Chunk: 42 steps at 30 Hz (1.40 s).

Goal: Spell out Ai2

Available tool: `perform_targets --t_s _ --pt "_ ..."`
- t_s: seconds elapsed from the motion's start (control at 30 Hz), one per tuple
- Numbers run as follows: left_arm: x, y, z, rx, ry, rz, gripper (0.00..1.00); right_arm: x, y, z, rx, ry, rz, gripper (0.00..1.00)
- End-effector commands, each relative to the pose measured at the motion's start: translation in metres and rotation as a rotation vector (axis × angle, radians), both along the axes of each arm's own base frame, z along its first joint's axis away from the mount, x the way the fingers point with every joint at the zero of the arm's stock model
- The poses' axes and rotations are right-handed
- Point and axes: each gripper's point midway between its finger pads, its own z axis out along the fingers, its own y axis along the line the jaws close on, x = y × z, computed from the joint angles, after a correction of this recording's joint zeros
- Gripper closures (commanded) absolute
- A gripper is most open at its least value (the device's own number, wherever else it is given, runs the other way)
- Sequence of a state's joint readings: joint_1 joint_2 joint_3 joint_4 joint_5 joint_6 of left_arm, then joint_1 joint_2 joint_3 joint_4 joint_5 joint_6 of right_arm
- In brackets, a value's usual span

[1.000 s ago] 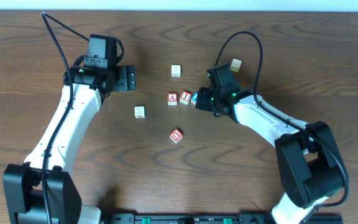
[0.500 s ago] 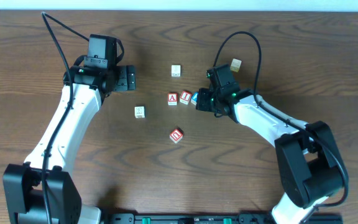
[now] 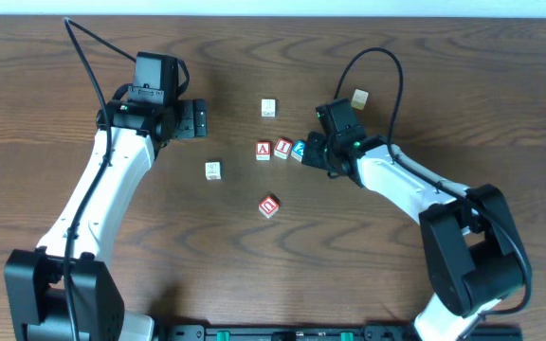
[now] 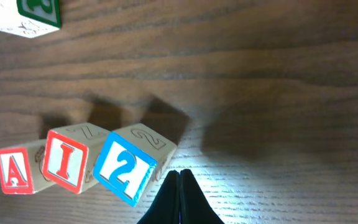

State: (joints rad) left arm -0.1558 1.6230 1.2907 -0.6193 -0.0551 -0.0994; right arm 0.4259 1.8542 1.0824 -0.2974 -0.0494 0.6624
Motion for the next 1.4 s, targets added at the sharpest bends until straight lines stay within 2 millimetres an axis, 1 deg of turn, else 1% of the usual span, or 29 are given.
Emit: perform_targets --t_s 0.0,0.13,0.2,0.27,0.57,0.8,0.9,1.37 --pt "0.002 0.002 0.01 0.005 -0.029 -0.01 0.03 0.0 -0.001 -0.006 -0.016 0.006 -0.019 0.99" --pt "0.003 0.002 0.011 0.005 -0.031 -0.01 0.03 0.0 -0.001 -0.01 -0.018 0.012 -0.019 0.98" --pt "0.003 0.002 0.011 0.005 -0.032 -0.011 0.03 0.0 0.001 -0.014 -0.012 0.02 -0.014 0.98" --pt "0.003 0.002 0.011 0.009 -0.032 -0.017 0.03 0.001 0.004 -0.015 0.004 0.021 -0.007 0.98" --pt "0.003 0.002 0.011 0.009 -0.032 -0.017 0.03 0.008 0.008 -0.01 0.014 -0.021 0.019 0.99" --pt "0.003 0.002 0.011 0.008 -0.034 -0.017 0.03 0.009 0.014 -0.008 0.037 -0.028 0.048 0.98" --pt "0.004 0.002 0.012 0.008 -0.038 -0.017 0.03 0.01 0.021 -0.005 0.056 -0.043 0.085 0.98" --pt "0.005 0.002 0.012 0.008 -0.04 -0.017 0.03 0.009 0.027 -0.003 0.069 -0.054 0.144 0.99"
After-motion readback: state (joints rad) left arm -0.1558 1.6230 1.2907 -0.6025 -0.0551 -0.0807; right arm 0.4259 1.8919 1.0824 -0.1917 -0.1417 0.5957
